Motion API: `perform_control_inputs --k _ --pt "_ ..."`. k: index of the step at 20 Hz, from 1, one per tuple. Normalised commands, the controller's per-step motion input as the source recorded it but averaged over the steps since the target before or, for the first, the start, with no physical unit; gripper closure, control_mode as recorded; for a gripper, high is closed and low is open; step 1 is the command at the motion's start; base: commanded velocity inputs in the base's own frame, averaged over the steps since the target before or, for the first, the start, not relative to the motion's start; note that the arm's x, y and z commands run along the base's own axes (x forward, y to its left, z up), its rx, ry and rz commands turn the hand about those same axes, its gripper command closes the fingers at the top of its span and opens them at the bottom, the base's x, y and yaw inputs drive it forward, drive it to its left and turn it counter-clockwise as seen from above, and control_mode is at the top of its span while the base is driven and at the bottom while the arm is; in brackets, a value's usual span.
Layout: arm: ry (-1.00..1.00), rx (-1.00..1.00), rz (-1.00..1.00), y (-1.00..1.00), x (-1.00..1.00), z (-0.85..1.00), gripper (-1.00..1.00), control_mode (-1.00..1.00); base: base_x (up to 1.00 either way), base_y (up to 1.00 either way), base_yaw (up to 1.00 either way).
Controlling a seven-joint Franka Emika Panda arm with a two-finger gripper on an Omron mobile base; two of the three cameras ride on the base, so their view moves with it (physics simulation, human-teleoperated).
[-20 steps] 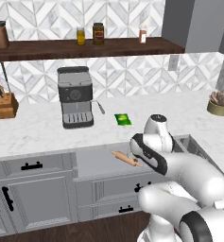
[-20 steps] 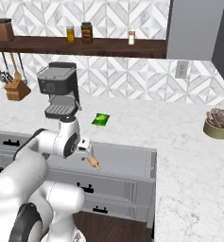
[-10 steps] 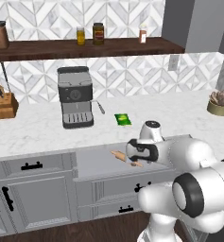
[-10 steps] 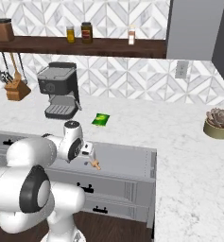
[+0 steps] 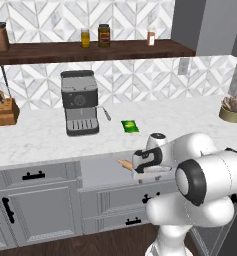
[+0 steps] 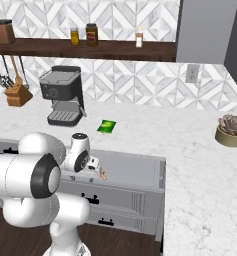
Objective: Pick the rolling pin from the drawer and place it on the counter.
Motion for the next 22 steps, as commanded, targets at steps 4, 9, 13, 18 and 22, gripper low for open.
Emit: perform_control_inputs --k 4,9,13,18,22 --pt "-0.01 0.0 0.0 0.0 -0.27 -0.05 -1.0 -1.0 0.0 0.0 0.0" --pt "-0.03 0.01 0.0 0.0 0.15 0.07 -1.0 -1.0 0.0 0.0 0.0" --pt "0.0 0.01 0.0 0.0 0.57 0.01 -1.0 -1.0 0.0 0.0 0.0" --pt "0.02 0.0 0.0 0.0 0.55 -0.27 -1.0 -1.0 0.0 0.0 0.0" --pt "0.0 0.0 0.0 0.0 0.29 -0.41 -1.0 -1.0 0.0 0.0 0.0"
